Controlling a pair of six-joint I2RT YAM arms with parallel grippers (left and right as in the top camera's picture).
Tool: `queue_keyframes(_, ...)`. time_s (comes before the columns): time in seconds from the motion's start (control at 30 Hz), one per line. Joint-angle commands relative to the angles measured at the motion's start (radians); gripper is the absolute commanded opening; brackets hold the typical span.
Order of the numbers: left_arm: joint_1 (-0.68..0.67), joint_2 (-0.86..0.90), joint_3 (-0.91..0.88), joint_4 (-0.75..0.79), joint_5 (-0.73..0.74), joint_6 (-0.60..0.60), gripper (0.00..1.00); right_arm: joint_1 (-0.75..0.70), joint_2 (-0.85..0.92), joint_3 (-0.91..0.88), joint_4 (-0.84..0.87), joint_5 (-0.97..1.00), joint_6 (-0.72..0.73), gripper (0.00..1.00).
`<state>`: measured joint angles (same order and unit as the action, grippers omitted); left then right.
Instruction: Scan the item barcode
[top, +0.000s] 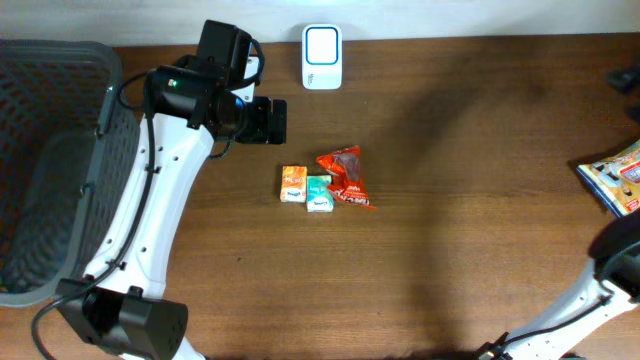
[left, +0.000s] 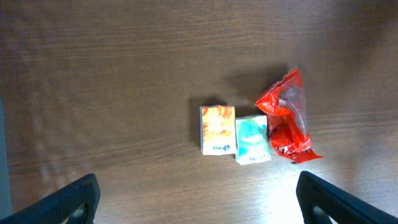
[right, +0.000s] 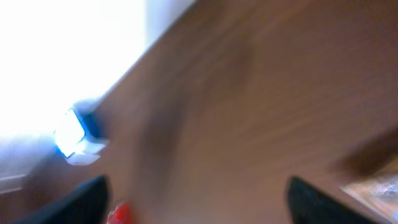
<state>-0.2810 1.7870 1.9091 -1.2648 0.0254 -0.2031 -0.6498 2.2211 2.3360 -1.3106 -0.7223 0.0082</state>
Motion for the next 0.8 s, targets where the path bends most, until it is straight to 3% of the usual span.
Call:
queue_keyframes(0.0,0.002,-0.003,0.003,0.002,-0.004,-0.006,0.99,0.254,-0.015,-0.043,-0.172,-0.067,-0.274,0.75)
queue_keyframes(0.1,0.002,-0.003,0.003,0.002,-0.003,-0.006,0.99,0.584,-0.008,-0.23,-0.2,0.053,-0.394,0.69)
queue_keyframes(0.17,0.002,-0.003,0.003,0.002,-0.004,-0.006,0.99,0.787,-0.008,-0.348,-0.084,0.142,-0.393,0.7)
queue_keyframes(0.27,0.002,-0.003,0.003,0.003,-0.004,-0.006,0.99,0.951,-0.007,-0.431,0.087,0.293,-0.201,0.7)
queue_keyframes(0.3,0.002,-0.003,0.003,0.002,-0.003,-0.006,0.99,1.009,-0.006,-0.478,0.181,0.392,-0.046,0.66)
queue_keyframes(0.37,0.002,-0.003,0.003,0.002,-0.004,-0.006,0.99,1.051,-0.006,-0.553,0.26,0.394,-0.013,0.63)
queue_keyframes(0.43,0.002,-0.003,0.003,0.002,-0.004,-0.006,0.99,1.054,-0.006,-0.606,0.288,0.474,0.028,0.52)
queue_keyframes(0.47,0.002,-0.003,0.003,0.002,-0.004,-0.006,0.99,1.054,-0.006,-0.61,0.295,0.494,0.028,0.3)
queue_keyframes(0.53,0.002,-0.003,0.003,0.002,-0.004,-0.006,0.99,1.038,-0.006,-0.578,0.285,0.492,0.054,0.04)
queue_keyframes(0.63,0.002,-0.003,0.003,0.002,-0.004,-0.006,0.99,0.932,-0.006,-0.448,0.208,0.323,0.048,0.04)
queue_keyframes(0.67,0.002,-0.003,0.003,0.002,-0.004,-0.006,0.99,0.871,-0.006,-0.406,0.2,0.187,0.048,0.04)
queue_keyframes(0.7,0.002,-0.003,0.003,0.002,-0.004,-0.006,0.99,0.766,-0.006,-0.371,0.2,-0.13,-0.024,0.04)
queue_keyframes(0.73,0.002,-0.003,0.003,0.002,-0.004,-0.006,0.99,0.7,-0.006,-0.37,0.192,-0.319,-0.058,0.04)
queue_keyframes(0.77,0.002,-0.003,0.003,0.002,-0.004,-0.006,0.99,0.647,-0.006,-0.372,0.179,-0.39,-0.061,0.05)
